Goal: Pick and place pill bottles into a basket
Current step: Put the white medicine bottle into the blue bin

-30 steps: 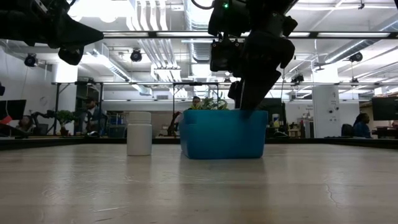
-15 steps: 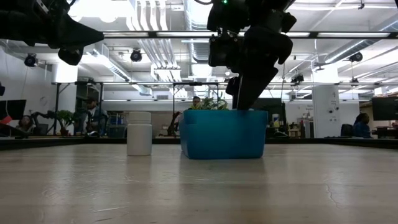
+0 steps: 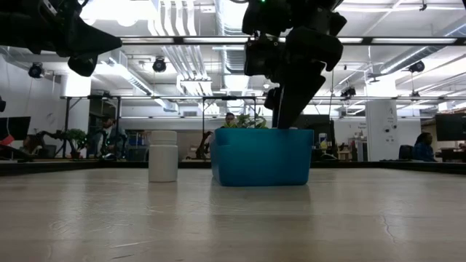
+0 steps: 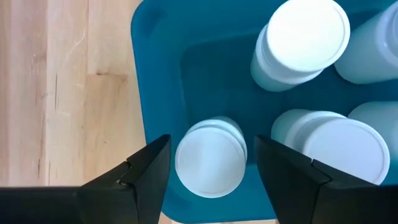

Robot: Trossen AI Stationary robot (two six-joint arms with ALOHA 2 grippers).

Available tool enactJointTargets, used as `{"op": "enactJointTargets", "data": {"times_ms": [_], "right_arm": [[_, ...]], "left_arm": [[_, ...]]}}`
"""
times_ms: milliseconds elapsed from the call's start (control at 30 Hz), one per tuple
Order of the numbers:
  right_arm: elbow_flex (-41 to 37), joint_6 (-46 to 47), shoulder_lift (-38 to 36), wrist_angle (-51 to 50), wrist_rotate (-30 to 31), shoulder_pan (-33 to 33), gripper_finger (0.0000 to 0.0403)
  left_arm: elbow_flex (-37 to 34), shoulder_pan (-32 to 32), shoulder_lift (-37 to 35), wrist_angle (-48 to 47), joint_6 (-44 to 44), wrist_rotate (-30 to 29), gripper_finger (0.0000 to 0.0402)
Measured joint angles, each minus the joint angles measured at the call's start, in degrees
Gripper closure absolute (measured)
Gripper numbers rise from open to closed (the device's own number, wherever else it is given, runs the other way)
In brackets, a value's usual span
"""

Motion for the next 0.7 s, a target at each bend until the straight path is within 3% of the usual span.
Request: {"op": "enactJointTargets", "data": {"times_ms": [433, 700], "right_arm": [[3.3, 0.1, 0.0, -1.4, -0.8, 0.0, 0.0182], [8.8, -0.4, -0.4, -8.2, -0.9, 0.0, 0.0181]], "left_arm": [[0.0, 0.0, 0.0, 0.0, -0.1, -0.1, 0.0402], [0.0, 0.0, -0.1, 0.0, -0.2, -0.1, 0.0402]]}}
